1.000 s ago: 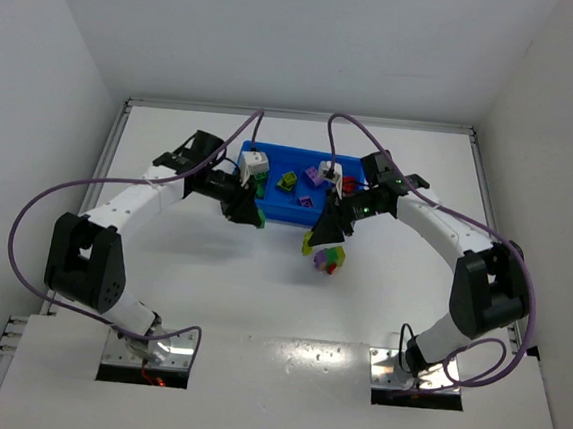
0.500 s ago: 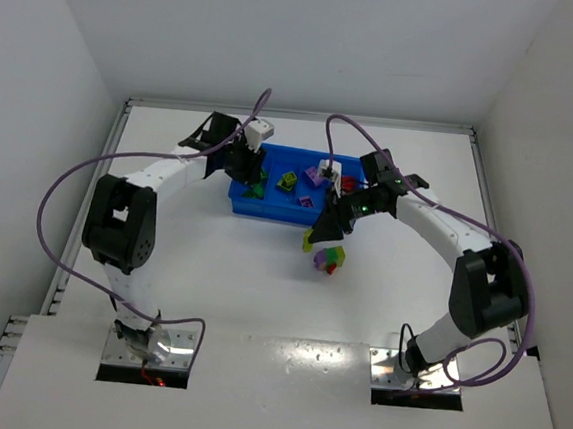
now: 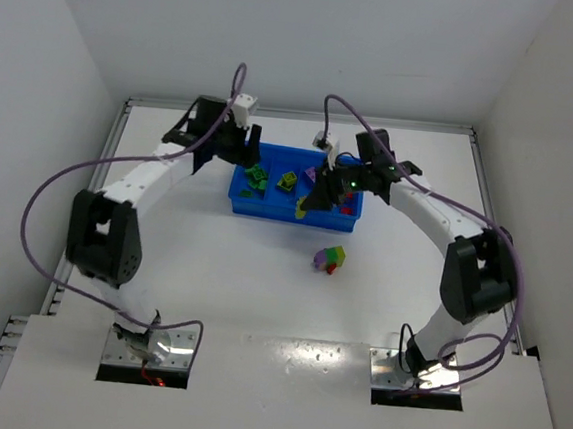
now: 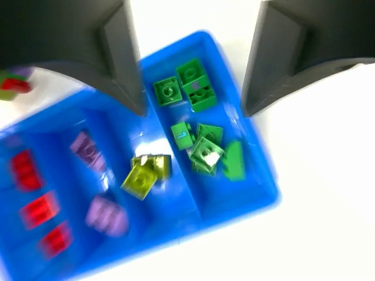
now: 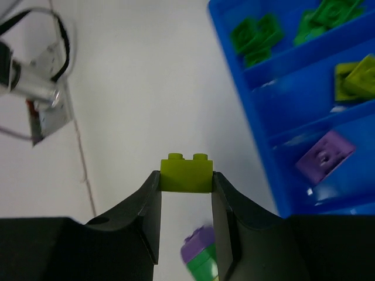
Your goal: Sort the legos into containers by color
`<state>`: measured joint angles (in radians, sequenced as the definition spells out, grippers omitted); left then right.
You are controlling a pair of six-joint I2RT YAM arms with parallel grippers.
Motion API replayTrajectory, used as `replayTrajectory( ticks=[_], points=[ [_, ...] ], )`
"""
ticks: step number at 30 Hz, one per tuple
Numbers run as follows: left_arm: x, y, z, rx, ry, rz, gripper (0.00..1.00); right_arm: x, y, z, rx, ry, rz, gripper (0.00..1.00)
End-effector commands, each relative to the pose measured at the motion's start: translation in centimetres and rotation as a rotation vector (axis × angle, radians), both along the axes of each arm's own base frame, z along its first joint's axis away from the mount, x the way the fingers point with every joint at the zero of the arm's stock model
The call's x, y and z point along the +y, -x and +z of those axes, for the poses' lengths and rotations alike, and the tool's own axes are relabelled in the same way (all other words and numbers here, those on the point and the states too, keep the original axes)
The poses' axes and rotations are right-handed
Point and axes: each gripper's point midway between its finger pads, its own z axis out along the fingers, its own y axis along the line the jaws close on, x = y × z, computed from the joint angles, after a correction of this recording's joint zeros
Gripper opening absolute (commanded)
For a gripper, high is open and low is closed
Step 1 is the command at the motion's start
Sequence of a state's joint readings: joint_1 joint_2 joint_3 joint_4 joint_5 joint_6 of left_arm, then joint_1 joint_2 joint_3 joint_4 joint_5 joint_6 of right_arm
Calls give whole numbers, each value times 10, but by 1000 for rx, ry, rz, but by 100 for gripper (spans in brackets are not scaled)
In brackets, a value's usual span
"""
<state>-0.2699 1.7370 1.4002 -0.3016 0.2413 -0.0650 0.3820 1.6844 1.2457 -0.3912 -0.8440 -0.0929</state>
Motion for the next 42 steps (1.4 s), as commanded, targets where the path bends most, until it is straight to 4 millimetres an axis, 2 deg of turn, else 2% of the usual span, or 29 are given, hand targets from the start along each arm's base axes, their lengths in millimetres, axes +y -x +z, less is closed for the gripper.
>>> replayTrajectory(
  ticks=[1, 2, 3, 4, 5, 9, 10, 11, 13, 14, 15, 19, 20, 24, 25, 26, 29, 30, 31, 33, 34, 35, 36, 37, 38, 39, 40, 41, 42],
  points=[
    [22, 23, 135, -312, 101, 60, 83, 16, -58, 26, -71, -40, -149, 1],
    [28, 32, 144, -334, 100, 75, 97, 24, -70, 36, -89, -54, -178, 1],
    [47, 46, 160, -401, 111, 110, 100, 25, -79, 24, -64, -38, -197, 1],
    [45, 58, 165, -414, 143, 57, 100, 33, -89, 32, -87, -47, -207, 1],
    [50, 72, 172, -436, 135, 37, 100, 33, -97, 30, -86, -38, -231, 3],
    [67, 84, 166, -392, 99, 89, 100, 49, -122, 11, -74, -11, -263, 5],
    [69, 92, 166, -387, 87, 84, 100, 52, -131, 14, -89, -14, -271, 7],
    [76, 95, 163, -381, 78, 106, 100, 53, -138, -3, -71, 8, -283, 7],
    [81, 107, 163, -390, 78, 117, 100, 59, -148, -6, -86, 15, -294, 10],
    [82, 111, 163, -393, 79, 117, 100, 60, -154, -21, -71, 32, -302, 11],
    [86, 114, 163, -400, 77, 127, 100, 66, -156, -18, -79, 33, -299, 12],
    [90, 119, 153, -362, 69, 138, 100, 73, -158, -36, -68, 74, -313, 21],
    [90, 120, 151, -353, 67, 138, 100, 71, -161, -37, -84, 87, -321, 31],
    [90, 117, 147, -324, 96, 169, 100, 66, -159, -52, -92, 139, -341, 44],
    [90, 118, 145, -310, 105, 175, 100, 63, -162, -47, -110, 145, -362, 51],
    [89, 117, 142, -293, 120, 185, 100, 62, -163, -47, -113, 150, -369, 61],
    [82, 120, 138, -279, 136, 148, 100, 53, -161, -30, -140, 141, -376, 75],
    [81, 121, 134, -275, 128, 129, 100, 48, -159, -29, -144, 154, -392, 75],
    [74, 124, 135, -279, 133, 74, 100, 44, -160, -3, -177, 129, -430, 76],
    [66, 132, 120, -263, 107, -11, 100, 33, -156, 15, -214, 137, -475, 76],
    [54, 141, 117, -252, 136, -98, 97, 28, -151, 27, -227, 135, -486, 76],
    [43, 149, 110, -230, 147, -160, 95, 22, -139, 60, -259, 107, -491, 76],
    [30, 158, 94, -192, 149, -233, 94, 13, -131, 66, -265, 122, -513, 77],
    [15, 170, 90, -173, 183, -320, 92, 1, -127, 77, -290, 133, -527, 79],
    [7, 179, 85, -158, 197, -359, 92, -13, -108, 93, -315, 153, -529, 79],
    [0, 188, 70, -127, 197, -399, 92, -31, -106, 99, -349, 193, -573, 82],
    [-15, 199, 64, -120, 187, -466, 92, -42, -99, 103, -384, 223, -580, 82],
    [-20, 205, 59, -120, 172, -487, 92, -57, -88, 89, -406, 292, -571, 82],
    [-26, 208, 55, -120, 160, -501, 92, -80, -85, 89, -437, 346, -633, 82]
  ],
)
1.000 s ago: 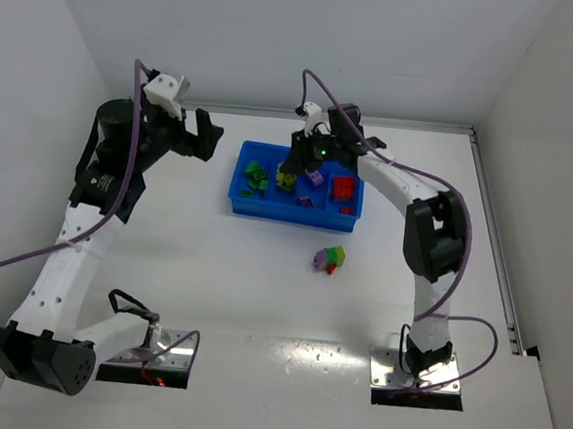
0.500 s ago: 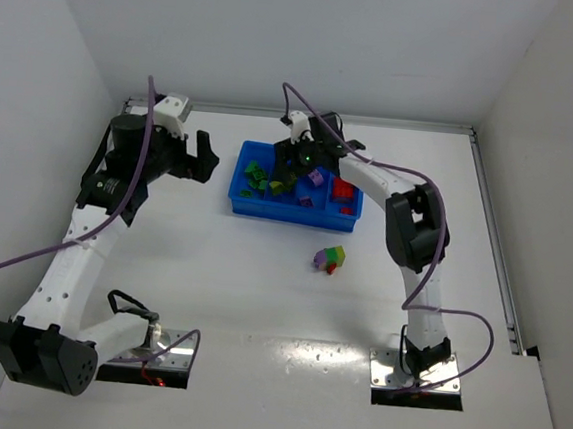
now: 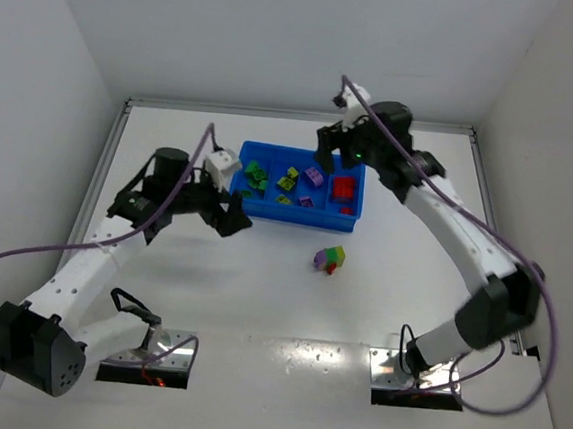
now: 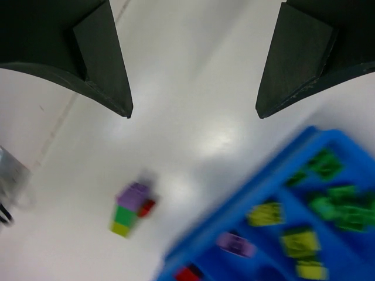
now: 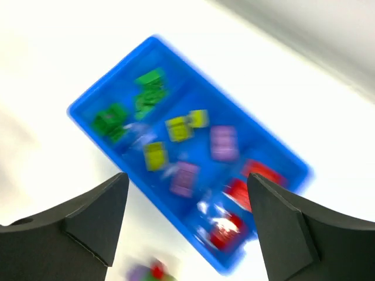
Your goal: Sort the legos into containers by color
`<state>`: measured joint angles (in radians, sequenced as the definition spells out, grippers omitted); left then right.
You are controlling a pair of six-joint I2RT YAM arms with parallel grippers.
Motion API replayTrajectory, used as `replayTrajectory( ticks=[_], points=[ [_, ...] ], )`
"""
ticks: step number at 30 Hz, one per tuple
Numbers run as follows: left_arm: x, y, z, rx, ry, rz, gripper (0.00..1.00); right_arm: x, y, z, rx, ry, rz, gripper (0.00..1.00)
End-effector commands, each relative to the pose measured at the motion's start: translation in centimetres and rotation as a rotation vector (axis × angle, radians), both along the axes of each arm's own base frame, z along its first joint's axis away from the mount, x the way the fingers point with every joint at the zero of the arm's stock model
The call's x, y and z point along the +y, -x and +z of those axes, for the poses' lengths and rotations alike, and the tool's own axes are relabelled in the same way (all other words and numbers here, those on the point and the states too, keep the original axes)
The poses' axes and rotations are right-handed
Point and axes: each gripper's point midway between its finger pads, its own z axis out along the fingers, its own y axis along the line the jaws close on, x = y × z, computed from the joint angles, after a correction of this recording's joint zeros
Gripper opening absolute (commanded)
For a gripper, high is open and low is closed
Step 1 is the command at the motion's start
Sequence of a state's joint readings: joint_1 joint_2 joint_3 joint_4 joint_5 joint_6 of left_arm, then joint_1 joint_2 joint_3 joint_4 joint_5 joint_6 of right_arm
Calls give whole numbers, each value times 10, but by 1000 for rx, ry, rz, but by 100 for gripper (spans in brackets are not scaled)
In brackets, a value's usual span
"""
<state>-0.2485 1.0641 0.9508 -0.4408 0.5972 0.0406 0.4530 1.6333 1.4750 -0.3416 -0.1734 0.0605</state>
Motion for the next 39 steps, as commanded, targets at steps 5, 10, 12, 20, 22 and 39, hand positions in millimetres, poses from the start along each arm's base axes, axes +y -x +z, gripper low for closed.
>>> replayTrajectory(
  ticks=[5, 10, 12, 20, 22, 39],
  points=[
    [-75, 44, -40, 6, -37, -255, 90, -138, 71, -10, -29, 239, -234, 84],
    [-111, 44, -75, 39, -83, -201, 90, -199, 105, -47, 43, 250, -387, 84],
    [-136, 48, -91, 59, -120, -227, 90, -211, 114, -56, 63, 230, -419, 84],
    [-200, 29, -109, 9, -213, -293, 86, -239, 121, -56, 107, 146, -506, 84],
    [-203, 29, -127, 44, -236, -307, 82, -240, 120, -58, 117, 141, -506, 84],
    [-222, 16, -172, 53, -299, -298, 69, -243, 119, -65, 135, 107, -509, 84]
  ],
)
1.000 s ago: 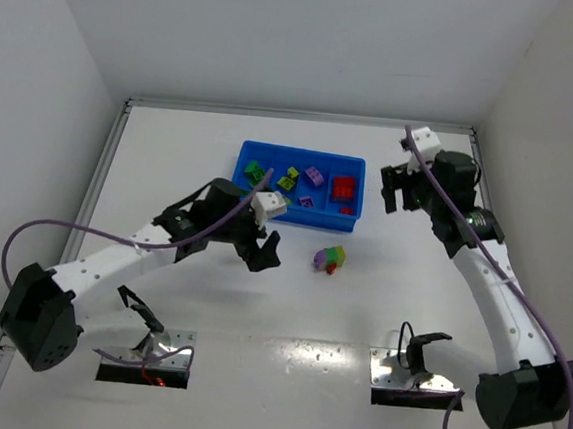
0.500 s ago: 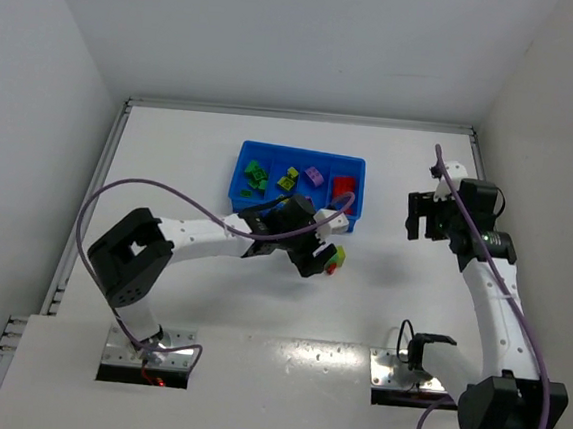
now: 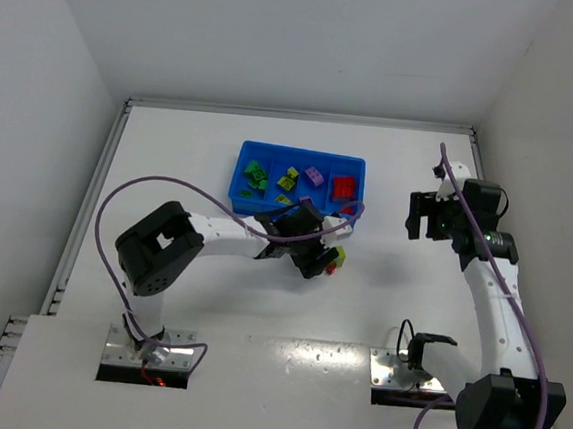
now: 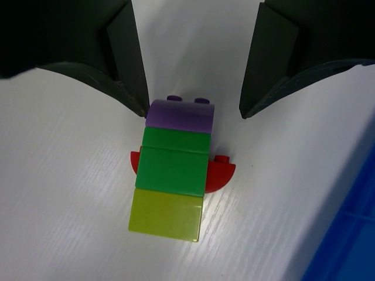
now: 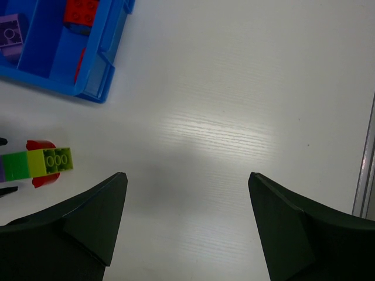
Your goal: Sort the legos into containers by color
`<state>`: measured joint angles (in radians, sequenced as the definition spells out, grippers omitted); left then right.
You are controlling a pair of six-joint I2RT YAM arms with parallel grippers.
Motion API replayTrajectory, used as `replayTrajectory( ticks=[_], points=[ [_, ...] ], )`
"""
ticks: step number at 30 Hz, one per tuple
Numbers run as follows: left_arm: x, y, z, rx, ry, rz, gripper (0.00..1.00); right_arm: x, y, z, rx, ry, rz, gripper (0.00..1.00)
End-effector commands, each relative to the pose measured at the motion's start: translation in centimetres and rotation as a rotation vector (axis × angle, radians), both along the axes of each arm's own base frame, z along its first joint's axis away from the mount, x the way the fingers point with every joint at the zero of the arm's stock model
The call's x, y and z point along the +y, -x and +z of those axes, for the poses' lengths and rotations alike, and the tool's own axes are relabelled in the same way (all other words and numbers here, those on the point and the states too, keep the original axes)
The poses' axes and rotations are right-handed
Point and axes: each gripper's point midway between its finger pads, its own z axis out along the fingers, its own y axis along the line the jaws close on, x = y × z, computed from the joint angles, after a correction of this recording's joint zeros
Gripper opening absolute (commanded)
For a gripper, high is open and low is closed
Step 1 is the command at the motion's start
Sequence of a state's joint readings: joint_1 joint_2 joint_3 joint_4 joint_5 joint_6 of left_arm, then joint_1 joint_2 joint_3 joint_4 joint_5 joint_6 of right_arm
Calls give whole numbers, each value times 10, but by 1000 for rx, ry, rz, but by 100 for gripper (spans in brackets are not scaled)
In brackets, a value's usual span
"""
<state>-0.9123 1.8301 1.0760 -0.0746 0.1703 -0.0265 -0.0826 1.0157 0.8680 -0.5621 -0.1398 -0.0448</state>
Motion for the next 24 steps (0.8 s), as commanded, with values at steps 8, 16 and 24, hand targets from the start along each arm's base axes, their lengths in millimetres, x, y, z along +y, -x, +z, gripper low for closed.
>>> replayTrajectory(
  ticks=[8, 16, 24],
  points=[
    [-35, -16, 22, -65, 93, -36, 54, 4, -6, 6, -33, -35, 7, 84],
    [-36, 5, 26, -37, 117, -163, 7, 16, -6, 6, -39, -74, 74, 84],
    [12, 66, 76, 135, 194, -430, 7, 121, 19, 26, 29, -456, 641, 84]
  ],
)
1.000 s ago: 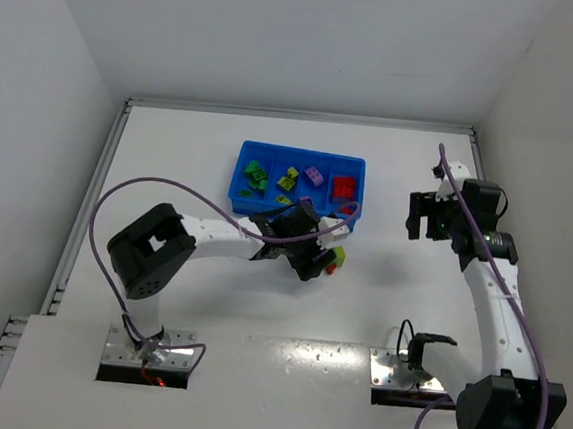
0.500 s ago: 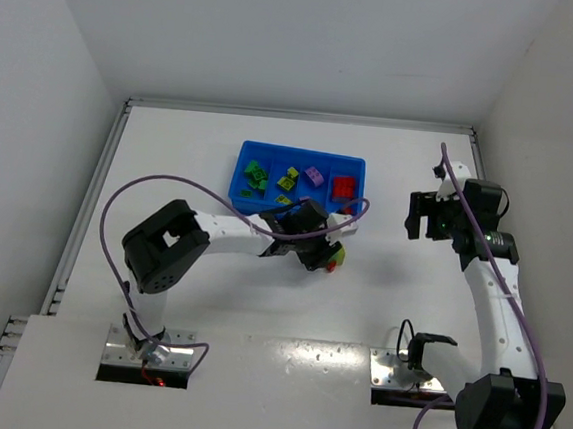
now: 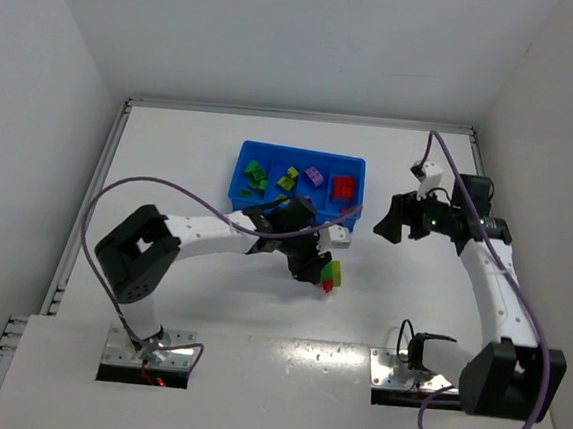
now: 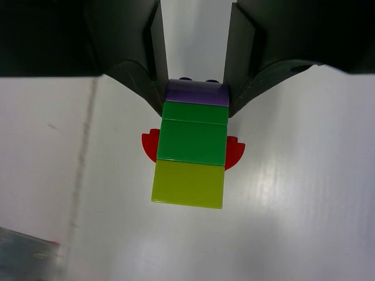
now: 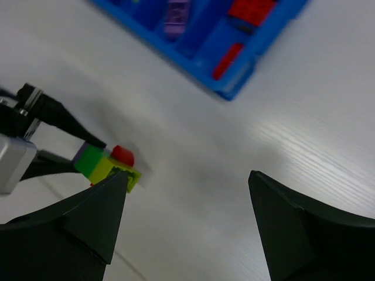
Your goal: Sort the legos into containers by color
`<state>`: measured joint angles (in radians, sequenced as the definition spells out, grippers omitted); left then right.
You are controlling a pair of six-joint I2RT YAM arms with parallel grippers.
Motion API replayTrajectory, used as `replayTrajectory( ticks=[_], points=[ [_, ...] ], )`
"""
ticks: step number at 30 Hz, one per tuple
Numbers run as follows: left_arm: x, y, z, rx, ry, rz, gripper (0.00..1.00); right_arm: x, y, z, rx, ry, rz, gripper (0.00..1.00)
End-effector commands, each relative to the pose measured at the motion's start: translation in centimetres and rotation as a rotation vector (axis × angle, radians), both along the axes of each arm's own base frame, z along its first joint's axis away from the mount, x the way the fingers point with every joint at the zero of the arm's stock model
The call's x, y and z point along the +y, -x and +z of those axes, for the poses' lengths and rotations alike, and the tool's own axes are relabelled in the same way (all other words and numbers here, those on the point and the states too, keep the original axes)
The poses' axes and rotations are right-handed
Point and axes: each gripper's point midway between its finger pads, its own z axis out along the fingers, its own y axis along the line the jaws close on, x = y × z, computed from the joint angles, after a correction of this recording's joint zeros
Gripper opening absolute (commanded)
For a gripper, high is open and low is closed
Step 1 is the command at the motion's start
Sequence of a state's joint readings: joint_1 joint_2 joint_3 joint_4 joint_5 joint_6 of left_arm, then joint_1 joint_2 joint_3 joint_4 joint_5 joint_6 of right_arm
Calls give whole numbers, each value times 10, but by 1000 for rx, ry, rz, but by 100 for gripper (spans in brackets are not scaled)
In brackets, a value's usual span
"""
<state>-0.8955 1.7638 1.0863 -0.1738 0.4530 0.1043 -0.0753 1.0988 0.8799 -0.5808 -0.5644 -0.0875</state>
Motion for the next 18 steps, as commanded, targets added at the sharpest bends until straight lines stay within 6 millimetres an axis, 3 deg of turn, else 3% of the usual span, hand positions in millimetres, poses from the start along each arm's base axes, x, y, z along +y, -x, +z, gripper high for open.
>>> replayTrajectory(
  ticks=[1, 3, 4, 5, 10, 14, 18],
  points=[
    [24, 38, 62, 102, 139, -217, 7, 63, 16, 37, -12, -279, 374, 84],
    [41, 33, 87, 109, 161, -233, 8, 77, 20, 47, 18, -323, 485, 84],
    [58, 47, 90, 155, 138, -290, 9, 85, 20, 42, 75, -387, 532, 84],
    [71, 45, 100, 154, 123, -284, 9, 94, 24, 53, 70, -413, 604, 84],
    [102, 30, 119, 137, 132, -223, 9, 125, 22, 61, 63, -445, 750, 83],
    [115, 19, 137, 178, 201, -168, 15, 165, 26, 60, 23, -370, 867, 82],
    [127, 8, 142, 172, 227, -122, 15, 191, 31, 58, 8, -351, 930, 79]
  ],
)
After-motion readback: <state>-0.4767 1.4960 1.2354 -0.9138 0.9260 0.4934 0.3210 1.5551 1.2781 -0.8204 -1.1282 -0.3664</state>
